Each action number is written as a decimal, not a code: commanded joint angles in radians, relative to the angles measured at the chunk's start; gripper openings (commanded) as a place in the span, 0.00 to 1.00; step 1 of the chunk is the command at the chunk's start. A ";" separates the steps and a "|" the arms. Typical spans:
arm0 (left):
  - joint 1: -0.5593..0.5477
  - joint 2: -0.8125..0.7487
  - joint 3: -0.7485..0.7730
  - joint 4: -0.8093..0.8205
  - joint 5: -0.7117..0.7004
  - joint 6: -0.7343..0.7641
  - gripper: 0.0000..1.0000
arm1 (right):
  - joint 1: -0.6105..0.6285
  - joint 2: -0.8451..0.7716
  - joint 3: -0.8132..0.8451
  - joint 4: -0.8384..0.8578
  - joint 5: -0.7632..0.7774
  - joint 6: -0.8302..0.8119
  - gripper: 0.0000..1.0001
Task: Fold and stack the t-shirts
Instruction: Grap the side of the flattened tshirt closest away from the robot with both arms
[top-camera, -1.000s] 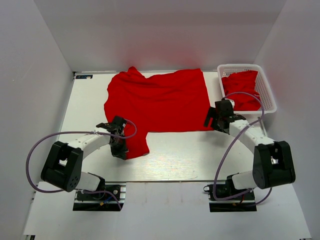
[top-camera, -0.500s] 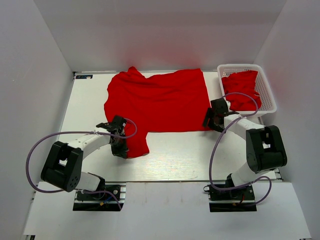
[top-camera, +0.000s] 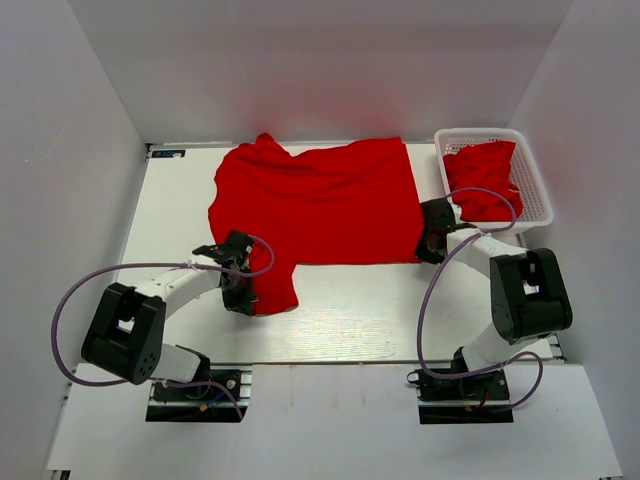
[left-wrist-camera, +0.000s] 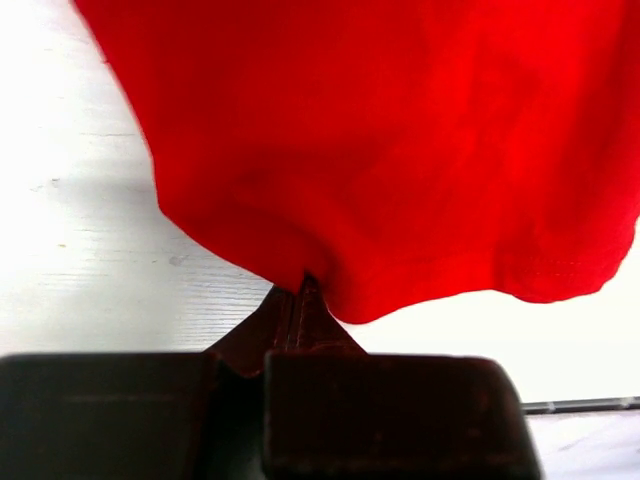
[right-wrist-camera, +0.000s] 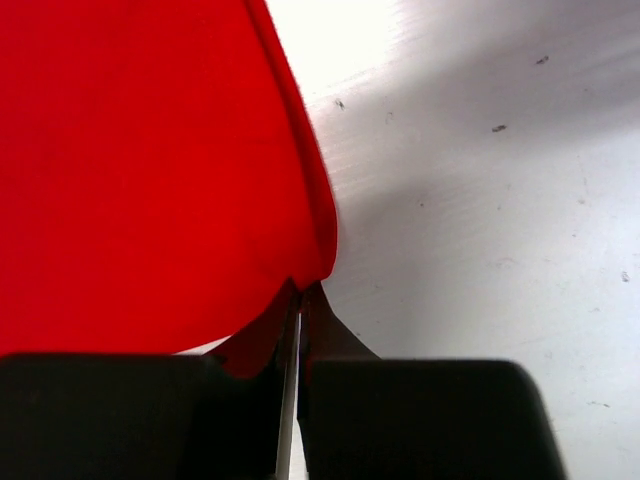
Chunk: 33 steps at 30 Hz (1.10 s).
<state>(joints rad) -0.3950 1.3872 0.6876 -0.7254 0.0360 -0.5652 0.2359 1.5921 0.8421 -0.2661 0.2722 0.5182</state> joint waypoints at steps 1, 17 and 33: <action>-0.002 -0.048 0.009 -0.040 -0.038 0.010 0.00 | -0.001 -0.032 -0.018 -0.034 0.039 0.005 0.00; -0.002 -0.342 0.038 -0.469 0.090 -0.105 0.00 | 0.000 -0.311 -0.209 -0.183 -0.083 -0.035 0.00; -0.011 -0.321 0.122 -0.352 0.174 -0.084 0.00 | -0.003 -0.351 -0.169 -0.248 -0.126 -0.093 0.00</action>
<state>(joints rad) -0.4026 1.0348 0.7502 -1.1976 0.1814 -0.6609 0.2359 1.2316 0.6388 -0.5186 0.1501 0.4492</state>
